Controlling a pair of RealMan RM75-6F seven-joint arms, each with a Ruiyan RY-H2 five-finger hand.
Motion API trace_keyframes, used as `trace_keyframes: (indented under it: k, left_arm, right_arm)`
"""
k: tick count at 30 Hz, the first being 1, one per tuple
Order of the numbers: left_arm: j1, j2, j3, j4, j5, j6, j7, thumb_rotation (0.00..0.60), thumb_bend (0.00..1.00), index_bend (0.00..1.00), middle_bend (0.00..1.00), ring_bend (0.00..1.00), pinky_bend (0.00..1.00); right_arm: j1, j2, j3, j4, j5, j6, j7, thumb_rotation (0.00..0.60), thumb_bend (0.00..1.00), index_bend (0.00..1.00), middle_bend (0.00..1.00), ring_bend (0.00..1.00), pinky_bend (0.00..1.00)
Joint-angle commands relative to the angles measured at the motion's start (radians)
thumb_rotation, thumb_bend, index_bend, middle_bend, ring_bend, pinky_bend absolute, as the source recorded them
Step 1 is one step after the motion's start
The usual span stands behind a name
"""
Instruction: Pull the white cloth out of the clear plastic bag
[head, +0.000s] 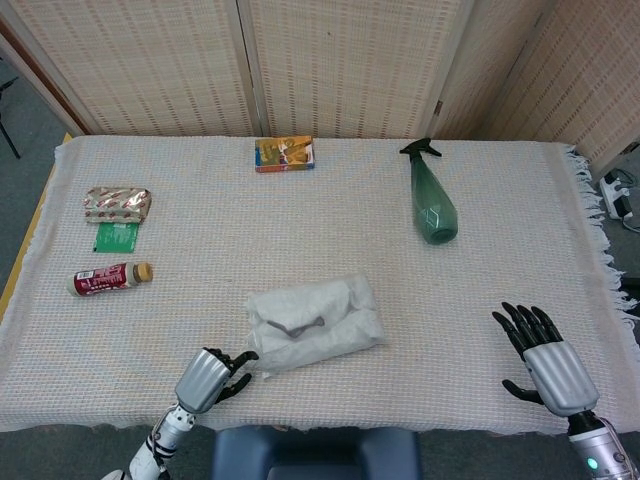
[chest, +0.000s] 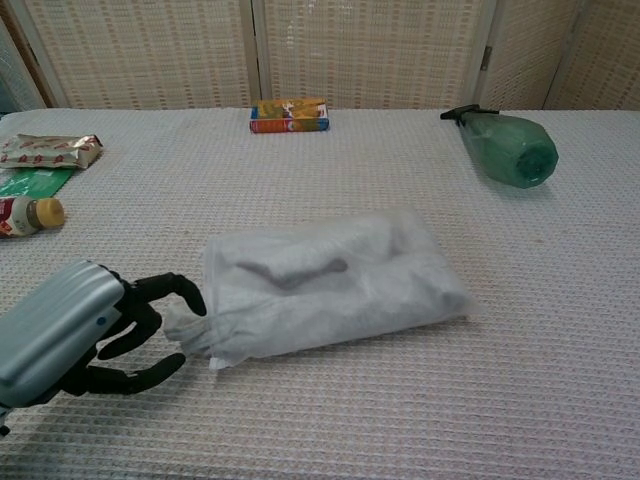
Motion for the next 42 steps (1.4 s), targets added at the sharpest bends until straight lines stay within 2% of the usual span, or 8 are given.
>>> trace_keyframes:
  k: [1, 9, 17, 31, 34, 36, 42]
  left_arm:
    - [-0.012, -0.025, -0.003, 0.049, -0.026, 0.0, -0.026, 0.6, 0.35, 0.46, 1.0, 1.0, 1.0]
    - [-0.027, -0.057, 0.003, 0.133, -0.064, -0.005, -0.079, 0.6, 0.35, 0.48, 1.0, 1.0, 1.0]
    - [-0.037, -0.091, 0.023, 0.194, -0.077, -0.001, -0.119, 0.6, 0.39, 0.54, 1.0, 1.0, 1.0]
    - [-0.049, -0.141, 0.035, 0.276, -0.107, 0.012, -0.164, 0.6, 0.63, 0.65, 1.0, 1.0, 1.0]
    - [-0.037, -0.141, 0.056, 0.276, -0.099, 0.028, -0.171, 0.6, 0.65, 0.66, 1.0, 1.0, 1.0]
    - [-0.034, -0.142, 0.065, 0.273, -0.097, 0.029, -0.164, 0.6, 0.65, 0.67, 1.0, 1.0, 1.0]
    - [-0.032, -0.142, 0.075, 0.261, -0.101, 0.027, -0.145, 0.6, 0.65, 0.67, 1.0, 1.0, 1.0]
  right_arm:
    - [0.001, -0.001, 0.0, 0.0, 0.002, -0.003, -0.002, 0.6, 0.09, 0.02, 0.0, 0.0, 0.0]
    - [0.006, -0.011, 0.002, 0.0, 0.016, -0.019, -0.026, 0.6, 0.09, 0.02, 0.0, 0.0, 0.0]
    - [0.01, -0.019, 0.005, 0.001, 0.03, -0.031, -0.043, 0.6, 0.09, 0.02, 0.0, 0.0, 0.0]
    - [0.014, -0.03, -0.002, 0.001, 0.03, -0.043, -0.067, 0.6, 0.09, 0.02, 0.0, 0.0, 0.0]
    - [0.038, -0.08, -0.01, 0.022, 0.005, -0.08, -0.062, 0.6, 0.09, 0.03, 0.0, 0.0, 0.0]
    - [0.057, -0.13, -0.004, 0.054, -0.014, -0.092, -0.043, 0.6, 0.09, 0.07, 0.0, 0.0, 0.0]
    - [0.106, -0.256, 0.025, 0.144, -0.042, -0.104, 0.024, 0.6, 0.13, 0.31, 0.0, 0.0, 0.0]
